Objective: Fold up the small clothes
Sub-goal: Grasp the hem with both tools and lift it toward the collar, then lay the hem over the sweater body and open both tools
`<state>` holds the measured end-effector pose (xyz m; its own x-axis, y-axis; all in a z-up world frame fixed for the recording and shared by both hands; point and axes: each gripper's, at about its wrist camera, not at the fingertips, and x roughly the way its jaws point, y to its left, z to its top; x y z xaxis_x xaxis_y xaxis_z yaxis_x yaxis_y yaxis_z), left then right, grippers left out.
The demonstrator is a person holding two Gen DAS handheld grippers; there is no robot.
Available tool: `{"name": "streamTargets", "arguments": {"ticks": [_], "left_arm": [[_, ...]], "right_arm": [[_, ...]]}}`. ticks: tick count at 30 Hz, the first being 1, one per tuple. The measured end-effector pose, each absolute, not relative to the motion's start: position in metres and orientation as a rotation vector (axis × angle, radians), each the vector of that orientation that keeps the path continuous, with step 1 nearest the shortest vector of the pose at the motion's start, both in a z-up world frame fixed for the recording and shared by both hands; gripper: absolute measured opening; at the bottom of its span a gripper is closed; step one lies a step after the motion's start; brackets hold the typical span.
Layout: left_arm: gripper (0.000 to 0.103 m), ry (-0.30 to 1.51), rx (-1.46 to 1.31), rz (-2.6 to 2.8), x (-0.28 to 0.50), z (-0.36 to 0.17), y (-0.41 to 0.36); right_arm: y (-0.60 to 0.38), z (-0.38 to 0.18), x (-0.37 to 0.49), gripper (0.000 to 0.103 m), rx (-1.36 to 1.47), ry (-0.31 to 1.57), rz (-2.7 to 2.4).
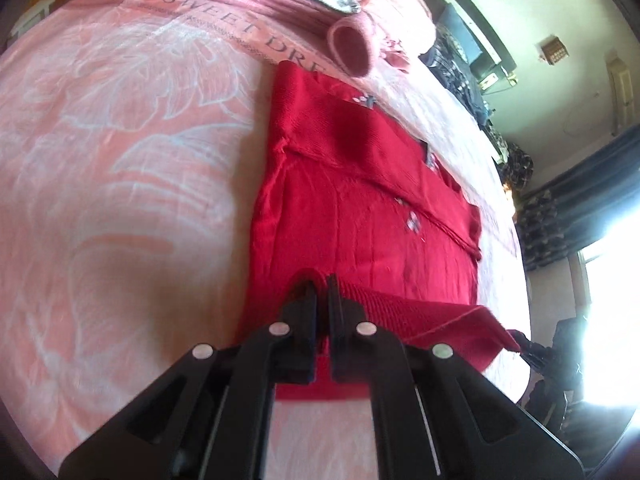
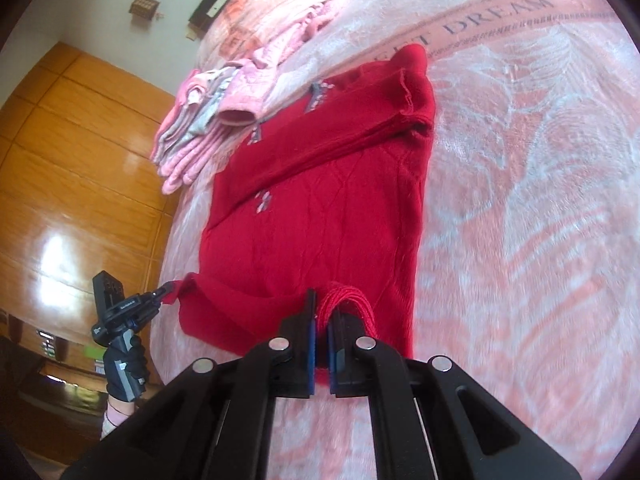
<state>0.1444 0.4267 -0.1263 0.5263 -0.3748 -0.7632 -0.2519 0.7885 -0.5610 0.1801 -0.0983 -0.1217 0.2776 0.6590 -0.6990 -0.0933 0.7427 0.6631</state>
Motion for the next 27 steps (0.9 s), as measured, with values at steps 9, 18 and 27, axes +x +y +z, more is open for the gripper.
{"name": "streamTargets", "arguments": {"ticks": [9,18,27], "left_arm": [[0.003,1.105,-0.707,-0.072,0.188,-0.170,0.432],[0.015,1.081,-0.818,-0.182,0.185,-0.163,0.454],[0.060,0.953,-0.551,-0.145,0.165,-0.117,0.453]], "right_arm": [[-0.099,-0.170,0.222,0.004,0.573,1.285,0.507],[-0.116,-0.175,0.228,0.022,0.674,1.264,0.511],[-0.129,-0.132,0.200,0.048,0.447,1.142,0.464]]}}
